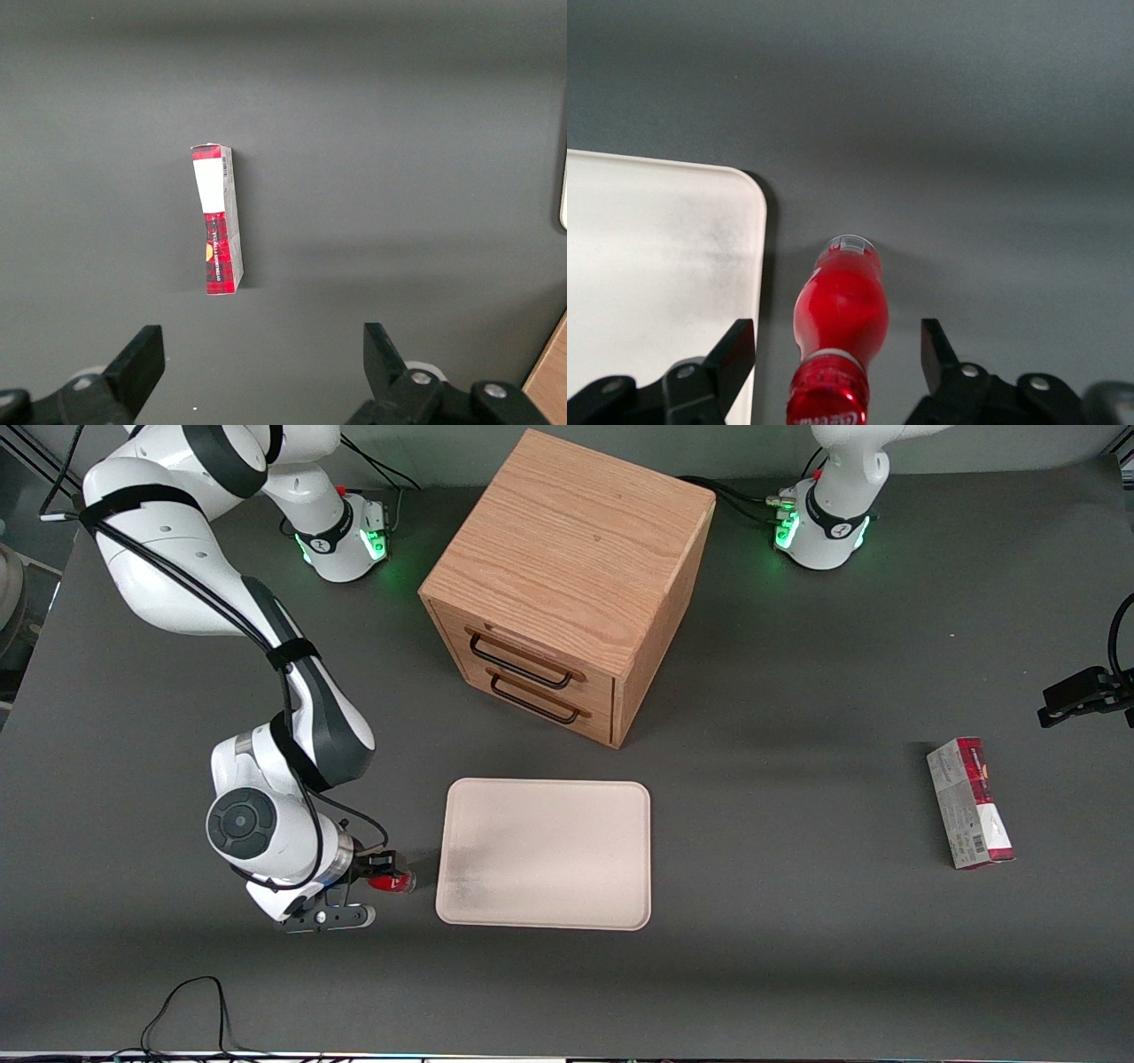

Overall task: Place coke bottle on tray
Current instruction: 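Close the right gripper around the red bottle and lift it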

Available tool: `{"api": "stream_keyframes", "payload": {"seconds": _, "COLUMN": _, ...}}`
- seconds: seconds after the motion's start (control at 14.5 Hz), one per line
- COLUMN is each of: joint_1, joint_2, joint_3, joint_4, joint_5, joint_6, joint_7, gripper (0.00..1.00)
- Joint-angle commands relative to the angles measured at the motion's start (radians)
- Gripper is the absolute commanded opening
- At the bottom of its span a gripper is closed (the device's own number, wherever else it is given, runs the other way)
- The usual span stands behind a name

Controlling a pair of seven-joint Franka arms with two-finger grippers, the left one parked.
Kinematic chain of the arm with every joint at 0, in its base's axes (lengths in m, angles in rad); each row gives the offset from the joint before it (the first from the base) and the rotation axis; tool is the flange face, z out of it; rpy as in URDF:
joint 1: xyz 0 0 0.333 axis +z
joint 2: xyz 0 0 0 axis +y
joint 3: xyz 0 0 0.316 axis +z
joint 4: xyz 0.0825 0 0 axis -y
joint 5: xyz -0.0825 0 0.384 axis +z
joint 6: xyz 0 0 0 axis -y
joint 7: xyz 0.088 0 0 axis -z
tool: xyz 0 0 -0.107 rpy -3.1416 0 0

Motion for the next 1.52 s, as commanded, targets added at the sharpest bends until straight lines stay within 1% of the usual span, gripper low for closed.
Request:
{"api": "stream_keyframes", "payload": {"seconds": 0.0, "joint_1": 0.002, "joint_2": -0.024, "joint_3": -0.003, "joint_4": -0.027, "joint_5": -0.014, "joint_6": 0.004, "joint_7": 0.023, "gripper": 0.55}}
{"api": "stream_keyframes", "payload": {"seconds": 0.14, "joint_1": 0.002, "joint_2": -0.024, "joint_3": -0.003, "joint_4": -0.028, "joint_5": -0.011, "joint_6": -0.017, "joint_7": 0.021, "gripper": 0.34}}
{"api": "stream_keyframes", "payload": {"seconds": 0.28, "joint_1": 0.002, "joint_2": -0.03, "joint_3": -0.002, "joint_4": -0.027, "joint_5": -0.011, "joint_6": -0.036, "joint_7": 0.014, "gripper": 0.17}}
{"api": "stream_keyframes", "payload": {"seconds": 0.34, "joint_1": 0.0, "joint_2": -0.035, "joint_3": -0.002, "joint_4": -0.022, "joint_5": -0.011, "joint_6": -0.046, "joint_7": 0.006, "gripper": 0.1}}
{"api": "stream_keyframes", "payload": {"seconds": 0.48, "joint_1": -0.001, "joint_2": -0.052, "joint_3": -0.002, "joint_4": -0.007, "joint_5": -0.015, "joint_6": -0.054, "joint_7": 0.001, "gripper": 0.02}}
{"api": "stream_keyframes", "payload": {"seconds": 0.55, "joint_1": -0.001, "joint_2": -0.062, "joint_3": -0.002, "joint_4": 0.005, "joint_5": -0.017, "joint_6": -0.06, "joint_7": 0.001, "gripper": 0.02}}
{"api": "stream_keyframes", "payload": {"seconds": 0.76, "joint_1": 0.0, "joint_2": -0.067, "joint_3": 0.015, "joint_4": 0.108, "joint_5": -0.017, "joint_6": -0.163, "joint_7": 0.001, "gripper": 0.01}}
{"api": "stream_keyframes", "payload": {"seconds": 0.97, "joint_1": 0.0, "joint_2": -0.066, "joint_3": 0.084, "joint_4": 0.258, "joint_5": -0.018, "joint_6": -0.327, "joint_7": 0.001, "gripper": 0.01}}
{"api": "stream_keyframes", "payload": {"seconds": 1.1, "joint_1": 0.0, "joint_2": -0.067, "joint_3": 0.121, "joint_4": 0.311, "joint_5": -0.021, "joint_6": -0.411, "joint_7": 0.001, "gripper": 0.01}}
{"api": "stream_keyframes", "payload": {"seconds": 1.24, "joint_1": 0.0, "joint_2": -0.069, "joint_3": 0.152, "joint_4": 0.373, "joint_5": -0.021, "joint_6": -0.47, "joint_7": 0.001, "gripper": 0.01}}
{"api": "stream_keyframes", "payload": {"seconds": 1.31, "joint_1": 0.0, "joint_2": -0.069, "joint_3": 0.181, "joint_4": 0.399, "joint_5": -0.021, "joint_6": -0.488, "joint_7": 0.001, "gripper": 0.01}}
{"api": "stream_keyframes", "payload": {"seconds": 1.45, "joint_1": 0.008, "joint_2": -0.072, "joint_3": 0.21, "joint_4": 0.406, "joint_5": -0.023, "joint_6": -0.481, "joint_7": 0.003, "gripper": 0.02}}
